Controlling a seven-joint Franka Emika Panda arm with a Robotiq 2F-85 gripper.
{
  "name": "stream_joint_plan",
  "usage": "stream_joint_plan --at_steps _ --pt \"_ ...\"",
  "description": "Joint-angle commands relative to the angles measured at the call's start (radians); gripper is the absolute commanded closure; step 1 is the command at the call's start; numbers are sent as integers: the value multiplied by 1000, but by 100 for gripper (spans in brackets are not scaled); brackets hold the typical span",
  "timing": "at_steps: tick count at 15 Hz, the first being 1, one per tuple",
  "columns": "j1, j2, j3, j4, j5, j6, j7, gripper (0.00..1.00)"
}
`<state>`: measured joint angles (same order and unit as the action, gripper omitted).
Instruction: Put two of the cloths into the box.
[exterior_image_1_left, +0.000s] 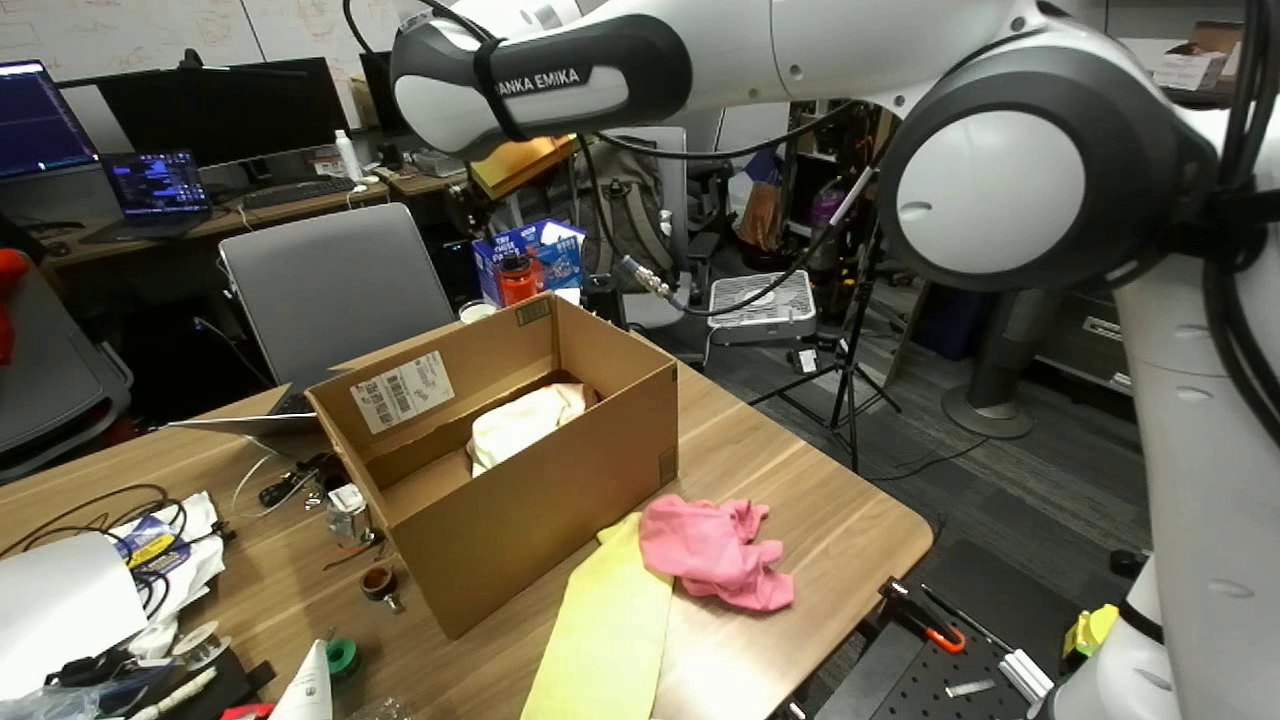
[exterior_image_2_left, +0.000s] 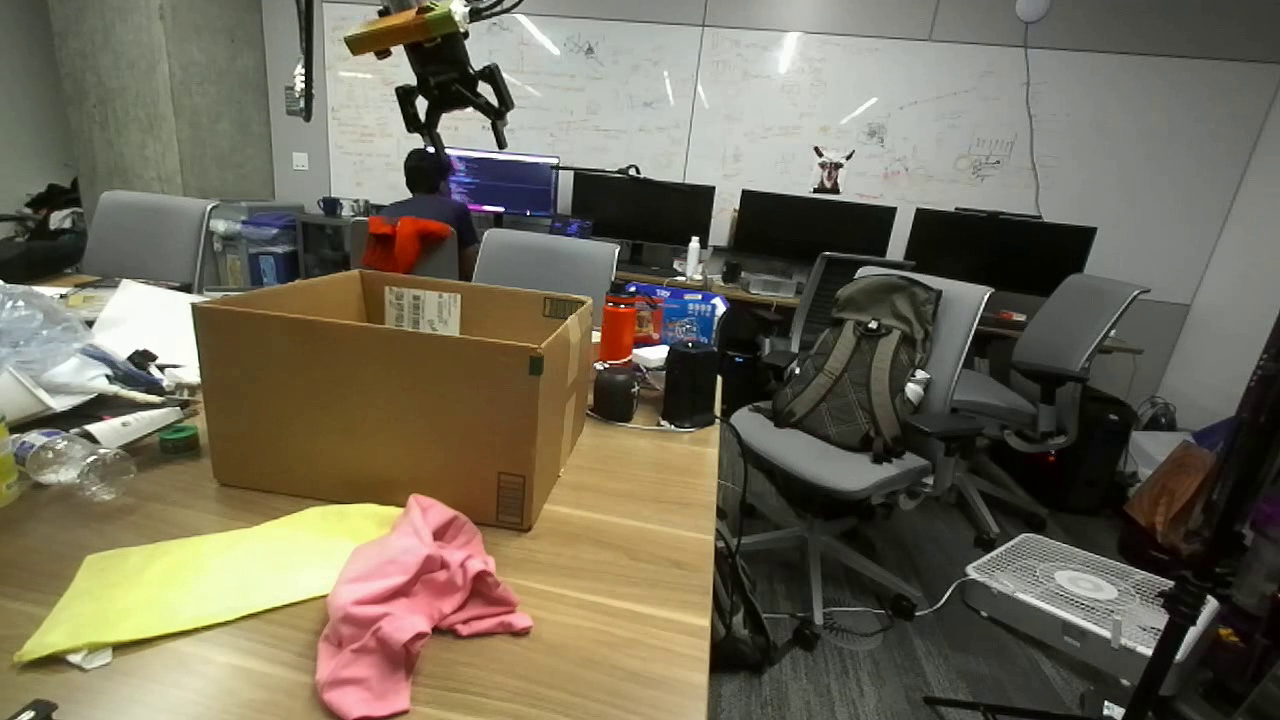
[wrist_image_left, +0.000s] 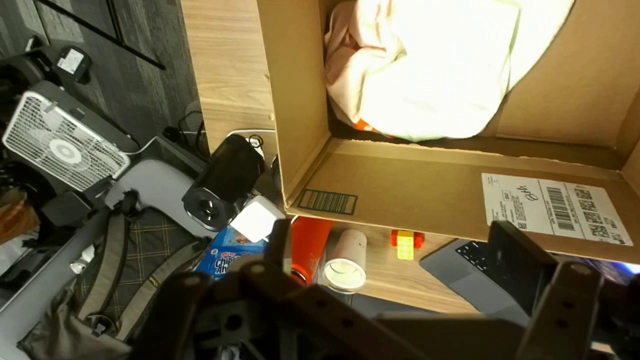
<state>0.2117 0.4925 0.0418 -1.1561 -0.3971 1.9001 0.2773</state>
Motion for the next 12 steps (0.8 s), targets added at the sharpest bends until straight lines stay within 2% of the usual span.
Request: stream_joint_plan --at_steps 1,7,12 --pt "-15 -41 4 -5 25 -98 -33 0" --pt "-37 -154 13 -114 68 -247 -74 0" --pt "-66 -279 7 -266 153 -338 -118 0"
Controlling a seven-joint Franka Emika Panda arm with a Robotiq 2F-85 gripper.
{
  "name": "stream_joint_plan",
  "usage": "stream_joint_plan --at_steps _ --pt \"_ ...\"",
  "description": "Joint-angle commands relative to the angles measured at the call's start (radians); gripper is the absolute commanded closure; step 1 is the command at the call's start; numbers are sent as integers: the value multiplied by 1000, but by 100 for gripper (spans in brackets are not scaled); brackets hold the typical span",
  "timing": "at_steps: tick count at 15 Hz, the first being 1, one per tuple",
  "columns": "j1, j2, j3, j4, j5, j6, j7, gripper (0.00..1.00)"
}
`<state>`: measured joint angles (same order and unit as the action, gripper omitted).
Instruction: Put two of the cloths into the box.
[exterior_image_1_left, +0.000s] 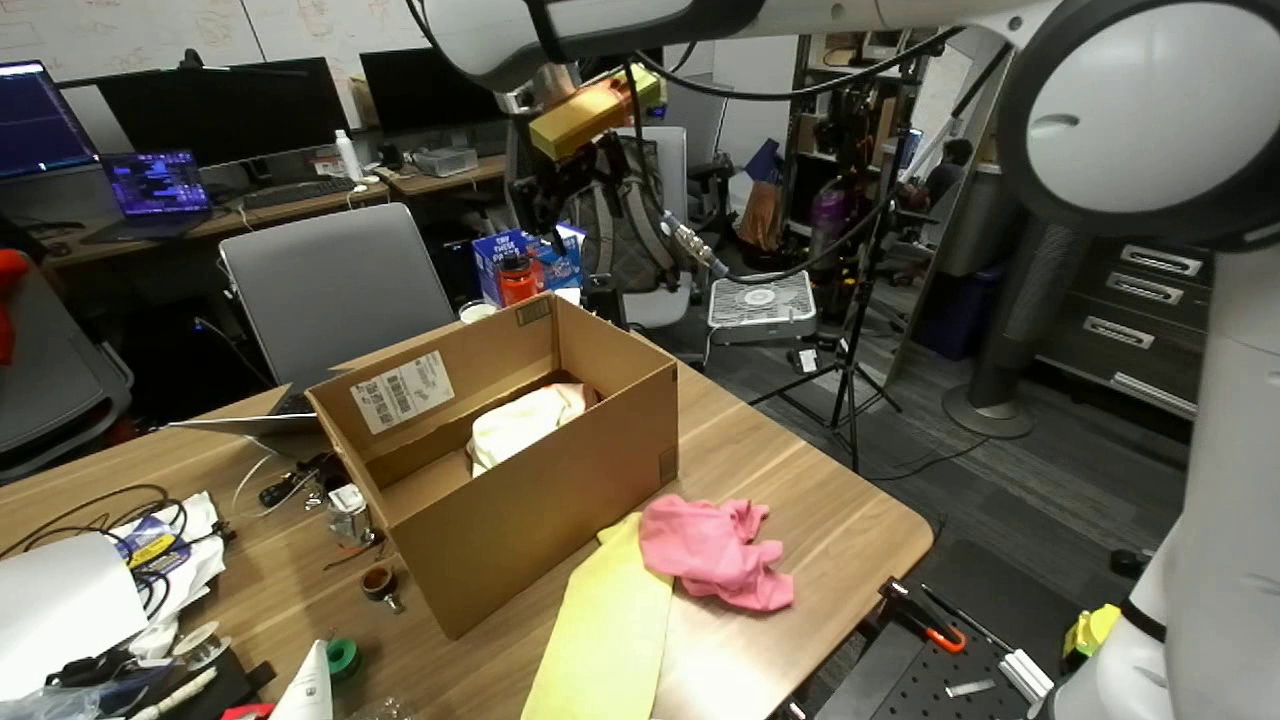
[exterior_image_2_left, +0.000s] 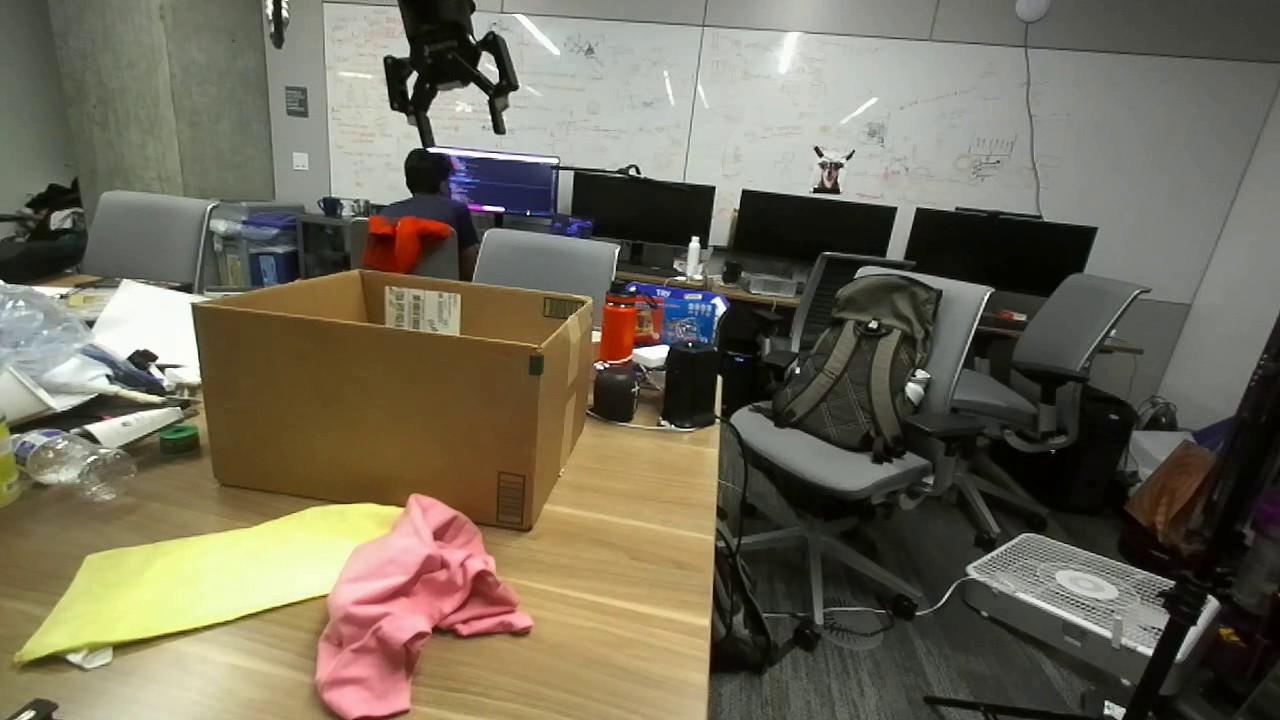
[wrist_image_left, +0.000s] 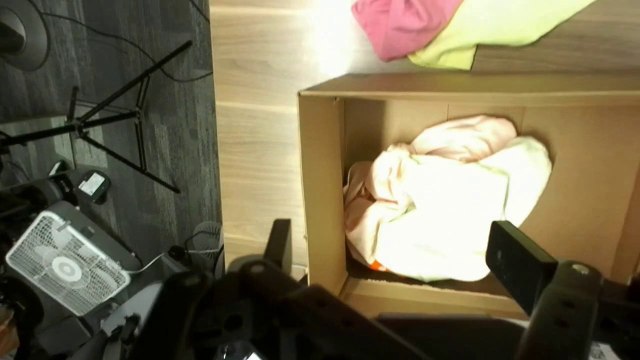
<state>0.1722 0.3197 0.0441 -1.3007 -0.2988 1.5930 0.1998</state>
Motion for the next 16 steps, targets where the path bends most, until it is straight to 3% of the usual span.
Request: stream_joint_plan --at_steps 1,14,15,16 --pt "-32 -131 2 -153 68 -44 -51 0" --pt "-105 -437 -3 -544 127 -24 -112 0" --pt "-100 -355 7 -459 99 -67 -88 0" --pt "-103 -376 7 -482 101 -61 -90 0"
